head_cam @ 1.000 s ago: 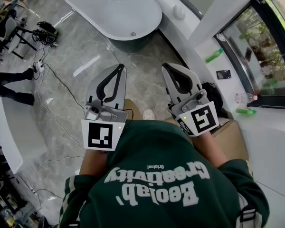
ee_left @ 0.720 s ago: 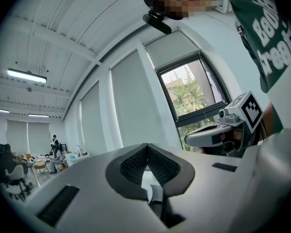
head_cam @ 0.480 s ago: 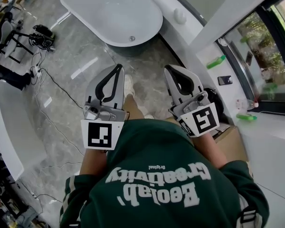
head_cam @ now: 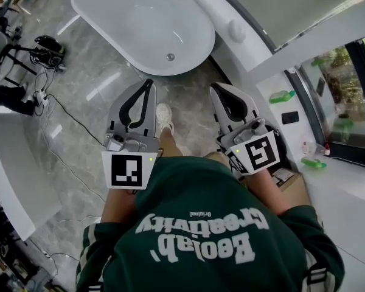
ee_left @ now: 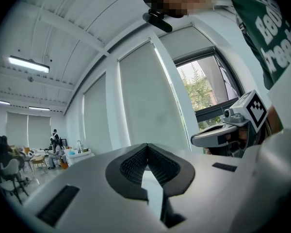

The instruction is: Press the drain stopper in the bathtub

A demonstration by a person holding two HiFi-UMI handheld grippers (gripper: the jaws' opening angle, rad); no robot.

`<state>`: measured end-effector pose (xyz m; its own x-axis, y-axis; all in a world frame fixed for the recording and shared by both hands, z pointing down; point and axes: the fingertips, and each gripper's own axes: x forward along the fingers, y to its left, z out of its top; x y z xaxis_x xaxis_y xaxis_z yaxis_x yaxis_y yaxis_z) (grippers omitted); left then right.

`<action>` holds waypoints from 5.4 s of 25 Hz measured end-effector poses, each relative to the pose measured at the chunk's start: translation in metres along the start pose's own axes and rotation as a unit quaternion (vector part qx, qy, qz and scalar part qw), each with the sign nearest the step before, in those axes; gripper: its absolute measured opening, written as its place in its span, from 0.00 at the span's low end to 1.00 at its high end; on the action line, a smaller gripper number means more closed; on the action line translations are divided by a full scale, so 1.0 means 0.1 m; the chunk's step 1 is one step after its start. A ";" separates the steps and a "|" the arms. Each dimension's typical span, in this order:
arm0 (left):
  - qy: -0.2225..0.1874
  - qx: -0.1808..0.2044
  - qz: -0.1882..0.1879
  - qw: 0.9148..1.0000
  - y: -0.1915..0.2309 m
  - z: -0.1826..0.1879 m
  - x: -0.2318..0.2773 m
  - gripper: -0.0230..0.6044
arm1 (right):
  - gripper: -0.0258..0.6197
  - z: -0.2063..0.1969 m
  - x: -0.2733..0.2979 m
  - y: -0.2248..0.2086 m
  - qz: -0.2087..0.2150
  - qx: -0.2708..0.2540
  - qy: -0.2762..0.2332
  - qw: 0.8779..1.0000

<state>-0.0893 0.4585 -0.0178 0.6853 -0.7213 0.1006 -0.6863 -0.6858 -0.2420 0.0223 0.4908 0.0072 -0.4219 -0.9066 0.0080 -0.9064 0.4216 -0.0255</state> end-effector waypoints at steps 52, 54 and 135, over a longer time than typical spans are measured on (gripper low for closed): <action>0.013 -0.008 -0.018 1.000 2.44 -0.95 2.13 0.05 | 0.06 -0.27 3.23 -0.78 0.049 -0.048 0.106 0.992; 0.007 0.001 -0.032 0.999 2.37 -0.95 2.22 0.05 | 0.06 -0.34 3.28 -0.91 0.054 -0.062 0.111 0.990; 0.279 -0.195 0.031 0.940 1.76 -6.25 4.59 0.05 | 0.06 -8.35 4.77 -2.34 0.267 -0.078 0.552 0.786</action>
<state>-0.0481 -0.0539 0.5883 0.4817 -0.6239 0.6154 -0.8321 -0.5460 0.0977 0.0162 -0.0255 0.8517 -0.4246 -0.0672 0.9029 -0.5499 0.8114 -0.1982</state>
